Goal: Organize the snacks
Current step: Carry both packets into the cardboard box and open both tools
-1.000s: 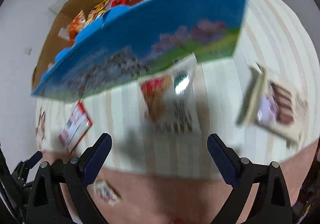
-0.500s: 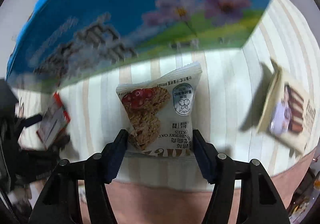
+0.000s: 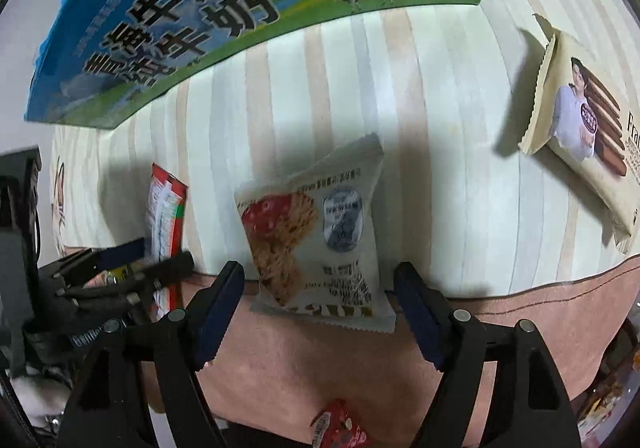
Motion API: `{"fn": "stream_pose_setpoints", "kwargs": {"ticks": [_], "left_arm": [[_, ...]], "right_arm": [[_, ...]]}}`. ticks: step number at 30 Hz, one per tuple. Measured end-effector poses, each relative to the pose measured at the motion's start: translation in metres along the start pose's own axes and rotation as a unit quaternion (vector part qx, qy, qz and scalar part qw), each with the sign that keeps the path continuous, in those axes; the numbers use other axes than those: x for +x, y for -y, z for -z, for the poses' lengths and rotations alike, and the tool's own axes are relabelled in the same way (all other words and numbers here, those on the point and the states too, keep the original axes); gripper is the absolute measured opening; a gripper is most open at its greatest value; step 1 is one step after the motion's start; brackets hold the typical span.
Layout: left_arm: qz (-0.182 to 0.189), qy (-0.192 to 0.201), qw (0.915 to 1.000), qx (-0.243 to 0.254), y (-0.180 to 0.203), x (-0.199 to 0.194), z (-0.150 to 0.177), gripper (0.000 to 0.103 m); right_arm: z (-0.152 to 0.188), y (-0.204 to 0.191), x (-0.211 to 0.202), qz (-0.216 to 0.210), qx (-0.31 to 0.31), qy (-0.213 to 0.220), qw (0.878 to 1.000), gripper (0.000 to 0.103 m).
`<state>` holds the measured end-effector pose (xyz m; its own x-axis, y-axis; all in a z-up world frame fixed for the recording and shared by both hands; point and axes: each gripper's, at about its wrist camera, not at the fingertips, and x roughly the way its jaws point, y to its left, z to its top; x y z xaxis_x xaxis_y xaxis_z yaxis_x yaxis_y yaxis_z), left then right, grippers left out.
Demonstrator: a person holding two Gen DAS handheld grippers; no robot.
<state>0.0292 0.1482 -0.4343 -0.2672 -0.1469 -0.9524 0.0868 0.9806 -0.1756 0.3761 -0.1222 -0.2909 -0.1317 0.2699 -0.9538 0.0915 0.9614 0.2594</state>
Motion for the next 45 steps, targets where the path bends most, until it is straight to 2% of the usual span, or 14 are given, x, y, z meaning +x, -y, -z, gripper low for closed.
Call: {"fn": "stream_pose_setpoints", "kwargs": {"ticks": [2,4,5,7,9,11,14,19,22,24,27,32,39,45], "left_arm": [[-0.017,-0.006,0.9995,0.025,0.012,0.005,0.0,0.067],[-0.025,0.0,0.9995,0.02,0.014,0.009,0.001,0.067],[-0.021,0.01,0.9997,0.001,0.012,0.008,0.003,0.067],[-0.004,0.023,0.9986,-0.047,0.011,0.004,0.013,0.064],[0.03,0.026,0.9942,-0.1,0.001,0.004,0.026,0.064],[0.065,0.022,0.9901,-0.122,-0.003,0.007,0.035,0.064],[0.057,0.015,0.9932,-0.1,0.005,0.016,0.04,0.064],[0.024,0.022,0.9972,-0.068,0.024,0.025,0.036,0.065],[0.001,0.042,0.9976,-0.056,0.053,0.024,0.027,0.061],[-0.01,0.053,0.9971,-0.054,0.061,0.019,0.028,0.05],[-0.007,0.061,0.9964,-0.058,0.063,0.007,0.036,0.046],[0.006,0.077,0.9947,-0.067,0.055,-0.012,0.049,0.046],[0.034,0.126,0.9897,-0.058,0.062,-0.076,0.073,0.046],[0.078,0.189,0.9779,-0.045,0.077,-0.15,0.055,0.046]], "right_arm": [[-0.006,0.001,0.004,0.004,0.001,0.0,1.0,0.08],[-0.006,-0.003,0.009,0.014,-0.002,0.007,1.0,0.078],[-0.002,-0.011,0.015,0.021,-0.005,0.014,1.0,0.067],[0.008,-0.015,0.018,0.035,-0.013,0.023,0.999,0.058],[0.018,-0.016,0.02,0.03,-0.016,0.013,0.999,0.058],[0.028,-0.022,0.025,0.009,-0.026,-0.01,1.0,0.059],[0.036,-0.023,0.03,-0.009,-0.02,-0.023,0.999,0.069],[0.03,-0.013,0.034,-0.008,0.0,-0.014,1.0,0.07],[0.03,-0.019,0.04,0.025,-0.018,0.003,1.0,0.062],[0.034,-0.026,0.042,0.042,-0.032,0.015,0.999,0.057],[0.043,-0.041,0.041,0.043,-0.04,0.025,0.998,0.053],[0.058,-0.047,0.018,0.021,-0.037,0.037,0.998,0.05],[0.066,-0.035,-0.038,-0.032,-0.039,0.066,0.997,0.05],[0.053,-0.04,-0.111,-0.073,-0.048,0.121,0.989,0.05]]}}
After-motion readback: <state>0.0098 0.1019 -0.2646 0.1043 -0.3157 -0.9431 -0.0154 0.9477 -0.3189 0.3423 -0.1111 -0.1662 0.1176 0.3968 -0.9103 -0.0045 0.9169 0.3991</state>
